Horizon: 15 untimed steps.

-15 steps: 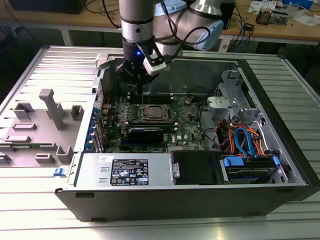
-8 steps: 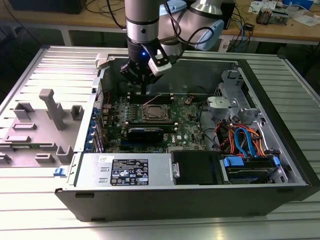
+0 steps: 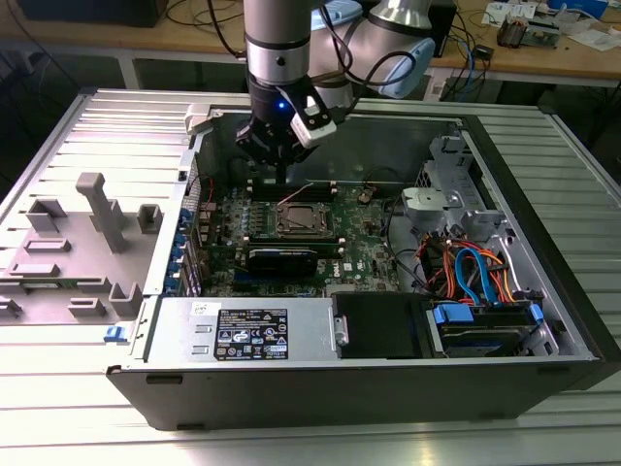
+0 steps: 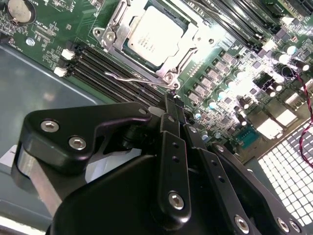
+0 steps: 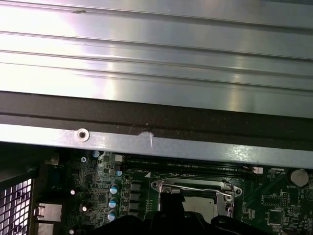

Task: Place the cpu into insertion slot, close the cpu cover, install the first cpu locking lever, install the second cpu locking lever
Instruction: 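Install the first cpu locking lever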

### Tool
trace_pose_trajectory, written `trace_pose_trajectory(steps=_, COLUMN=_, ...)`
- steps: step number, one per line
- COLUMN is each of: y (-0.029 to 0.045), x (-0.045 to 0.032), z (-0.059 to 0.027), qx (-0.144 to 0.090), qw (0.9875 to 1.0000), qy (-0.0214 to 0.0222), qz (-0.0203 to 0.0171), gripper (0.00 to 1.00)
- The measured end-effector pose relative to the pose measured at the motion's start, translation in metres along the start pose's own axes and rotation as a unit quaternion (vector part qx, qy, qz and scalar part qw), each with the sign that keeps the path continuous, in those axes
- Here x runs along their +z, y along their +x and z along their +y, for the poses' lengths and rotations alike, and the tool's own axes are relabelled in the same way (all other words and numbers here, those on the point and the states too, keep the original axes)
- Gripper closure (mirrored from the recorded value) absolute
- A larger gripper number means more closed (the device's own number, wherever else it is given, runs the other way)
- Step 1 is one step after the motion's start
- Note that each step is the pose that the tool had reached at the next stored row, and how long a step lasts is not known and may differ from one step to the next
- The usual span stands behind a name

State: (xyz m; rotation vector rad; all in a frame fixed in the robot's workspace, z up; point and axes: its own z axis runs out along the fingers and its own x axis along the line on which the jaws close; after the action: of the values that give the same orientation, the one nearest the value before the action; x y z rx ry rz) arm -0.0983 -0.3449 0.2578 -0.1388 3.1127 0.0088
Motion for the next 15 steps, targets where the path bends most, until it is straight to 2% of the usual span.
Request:
trace_pose_trajectory(steps=3, y=-0.0014, x=0.0003, z=-0.0001, qx=0.000, qw=1.0000, qy=0.0001, qz=0.0000, gripper=0.89)
trace_pose_trajectory(steps=6, y=-0.0030, x=0.0013, z=-0.0008, qx=0.000, qw=1.0000, qy=0.0029, qz=0.0001, gripper=0.89)
trace_pose_trajectory(steps=8, y=-0.0033, x=0.0030, z=-0.0009, qx=0.011, qw=0.9999, qy=0.0039, qz=0.0002, gripper=0.89)
trace_pose_trajectory(steps=11, y=-0.0042, x=0.0048, z=-0.0011, qx=0.025, qw=0.9997, qy=0.0043, qz=0.0002, gripper=0.89)
trace_pose_trajectory(steps=15, y=-0.0042, x=0.0049, z=-0.0011, qx=0.025, qw=0.9997, qy=0.0028, qz=0.0000, gripper=0.89)
